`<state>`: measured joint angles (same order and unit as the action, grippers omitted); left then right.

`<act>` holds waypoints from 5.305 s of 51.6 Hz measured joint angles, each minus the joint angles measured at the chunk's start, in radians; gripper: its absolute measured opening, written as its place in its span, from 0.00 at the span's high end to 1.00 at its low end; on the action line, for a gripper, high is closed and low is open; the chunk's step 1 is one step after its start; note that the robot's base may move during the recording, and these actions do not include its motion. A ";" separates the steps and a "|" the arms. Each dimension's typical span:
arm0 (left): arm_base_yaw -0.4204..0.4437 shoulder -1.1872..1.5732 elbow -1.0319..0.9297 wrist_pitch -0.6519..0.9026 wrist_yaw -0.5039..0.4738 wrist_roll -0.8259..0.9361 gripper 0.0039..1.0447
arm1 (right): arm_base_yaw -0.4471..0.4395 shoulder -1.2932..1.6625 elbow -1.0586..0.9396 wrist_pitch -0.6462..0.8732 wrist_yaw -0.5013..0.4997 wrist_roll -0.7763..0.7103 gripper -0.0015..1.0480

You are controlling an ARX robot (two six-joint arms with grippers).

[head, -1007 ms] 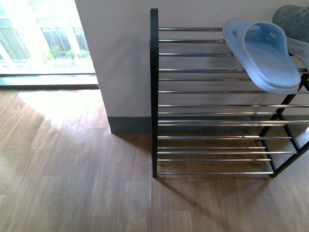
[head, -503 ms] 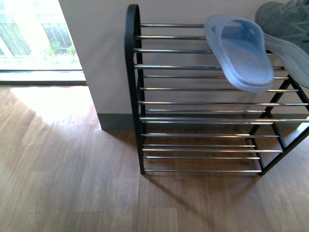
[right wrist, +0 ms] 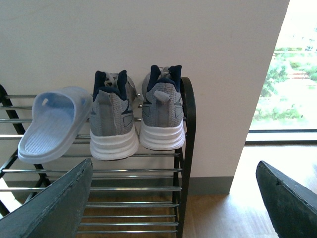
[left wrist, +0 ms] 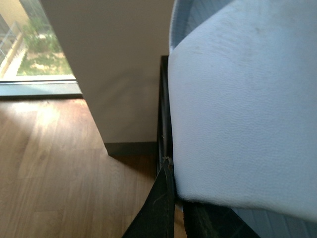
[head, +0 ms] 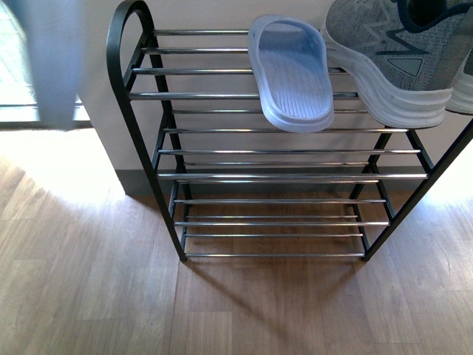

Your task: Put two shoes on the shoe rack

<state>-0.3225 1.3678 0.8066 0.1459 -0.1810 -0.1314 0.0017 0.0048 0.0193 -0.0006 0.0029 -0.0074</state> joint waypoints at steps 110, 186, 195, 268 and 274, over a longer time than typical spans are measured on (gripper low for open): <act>0.137 -0.271 -0.317 0.437 0.010 0.121 0.87 | 0.000 0.000 0.000 0.000 -0.002 0.000 0.09; 0.318 -0.997 -0.793 0.227 0.179 0.124 0.99 | 0.000 0.000 0.000 0.000 -0.001 0.000 0.09; 0.318 -1.072 -0.793 0.151 0.179 0.124 0.99 | 0.000 0.000 0.000 0.000 -0.001 0.000 0.09; 0.319 -1.352 -0.793 -0.146 0.180 0.127 0.09 | 0.000 0.000 0.000 0.000 -0.001 0.000 0.09; 0.319 -1.352 -0.793 -0.146 0.180 0.127 0.09 | 0.000 0.000 0.000 0.000 -0.001 0.000 0.09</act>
<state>-0.0036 0.0154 0.0139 -0.0006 -0.0013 -0.0048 0.0017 0.0044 0.0193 -0.0006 0.0017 -0.0071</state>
